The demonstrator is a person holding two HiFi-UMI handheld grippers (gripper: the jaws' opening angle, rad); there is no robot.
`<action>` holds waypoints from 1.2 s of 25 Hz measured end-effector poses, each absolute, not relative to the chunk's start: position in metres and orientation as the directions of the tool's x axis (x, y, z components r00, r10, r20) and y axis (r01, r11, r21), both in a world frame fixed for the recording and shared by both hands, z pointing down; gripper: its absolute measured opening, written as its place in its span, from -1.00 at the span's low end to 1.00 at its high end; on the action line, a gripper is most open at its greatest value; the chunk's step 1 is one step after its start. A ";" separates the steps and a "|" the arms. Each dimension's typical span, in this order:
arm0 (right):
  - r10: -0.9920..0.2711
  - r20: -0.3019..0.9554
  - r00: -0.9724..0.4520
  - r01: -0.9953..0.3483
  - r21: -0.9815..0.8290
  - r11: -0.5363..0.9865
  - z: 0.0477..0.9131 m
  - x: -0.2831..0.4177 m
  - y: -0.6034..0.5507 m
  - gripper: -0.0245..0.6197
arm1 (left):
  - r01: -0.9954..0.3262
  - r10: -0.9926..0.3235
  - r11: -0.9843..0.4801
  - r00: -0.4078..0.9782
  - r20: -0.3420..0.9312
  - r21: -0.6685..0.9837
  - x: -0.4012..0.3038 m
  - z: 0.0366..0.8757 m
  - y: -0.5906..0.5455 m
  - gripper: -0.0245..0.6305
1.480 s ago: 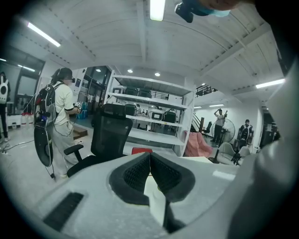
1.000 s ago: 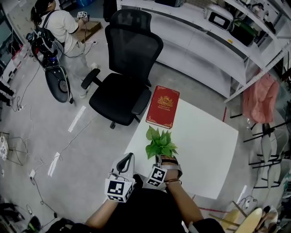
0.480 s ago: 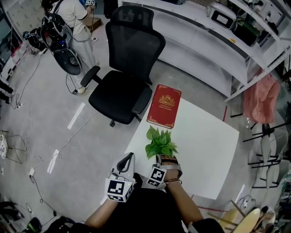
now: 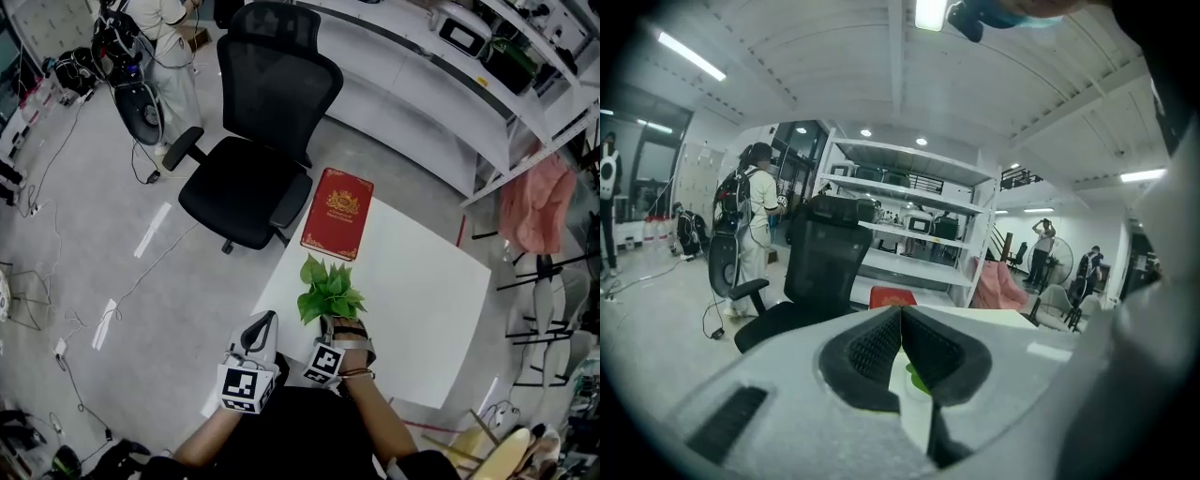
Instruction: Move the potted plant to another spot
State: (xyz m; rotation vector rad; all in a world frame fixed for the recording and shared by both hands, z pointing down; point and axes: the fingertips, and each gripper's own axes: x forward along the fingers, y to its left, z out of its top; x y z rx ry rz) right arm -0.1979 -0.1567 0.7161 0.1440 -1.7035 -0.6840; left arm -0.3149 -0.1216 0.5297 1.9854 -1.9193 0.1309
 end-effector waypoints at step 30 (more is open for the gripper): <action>-0.464 0.522 -0.716 -0.570 -0.053 0.820 0.550 -0.098 -0.123 -0.85 | -0.985 -0.970 0.043 -0.001 0.242 0.168 -0.206 0.482 -0.058 -0.87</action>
